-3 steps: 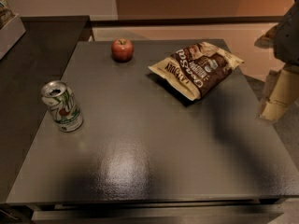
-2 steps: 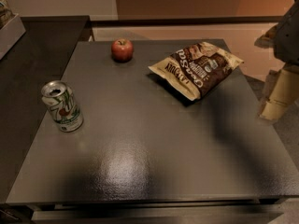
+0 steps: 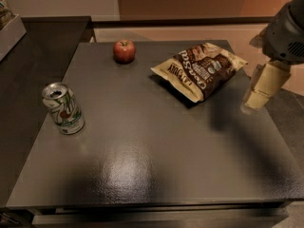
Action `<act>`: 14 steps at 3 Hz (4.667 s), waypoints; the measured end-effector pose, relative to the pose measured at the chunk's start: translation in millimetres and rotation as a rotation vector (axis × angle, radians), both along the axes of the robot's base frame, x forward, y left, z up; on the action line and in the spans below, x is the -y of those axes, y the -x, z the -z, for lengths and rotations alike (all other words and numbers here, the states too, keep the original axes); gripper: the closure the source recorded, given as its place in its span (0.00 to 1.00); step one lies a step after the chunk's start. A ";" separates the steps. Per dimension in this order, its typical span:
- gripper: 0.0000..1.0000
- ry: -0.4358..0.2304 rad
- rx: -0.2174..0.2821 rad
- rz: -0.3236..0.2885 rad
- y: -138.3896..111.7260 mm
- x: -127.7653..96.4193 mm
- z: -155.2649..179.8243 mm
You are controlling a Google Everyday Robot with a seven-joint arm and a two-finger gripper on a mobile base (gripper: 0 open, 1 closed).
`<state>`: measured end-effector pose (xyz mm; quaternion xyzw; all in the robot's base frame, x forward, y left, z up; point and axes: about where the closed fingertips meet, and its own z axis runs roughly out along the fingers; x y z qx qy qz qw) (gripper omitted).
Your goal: Pick brown chip bag
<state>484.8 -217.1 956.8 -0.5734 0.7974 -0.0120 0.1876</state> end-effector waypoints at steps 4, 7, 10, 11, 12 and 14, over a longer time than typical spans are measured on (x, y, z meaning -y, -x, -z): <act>0.00 -0.178 0.054 0.146 -145.9 13.0 42.6; 0.00 -0.221 0.043 0.194 -213.7 21.1 86.3; 0.18 -0.238 -0.061 0.180 -227.8 22.5 114.9; 0.42 -0.252 -0.069 0.162 -226.5 17.5 107.9; 0.64 -0.279 -0.057 0.152 -223.8 13.6 93.5; 1.00 -0.331 0.002 0.096 -209.5 0.7 49.3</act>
Offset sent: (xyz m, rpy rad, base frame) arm 0.1292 -0.0171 -0.0385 0.1582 -0.0352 -0.1451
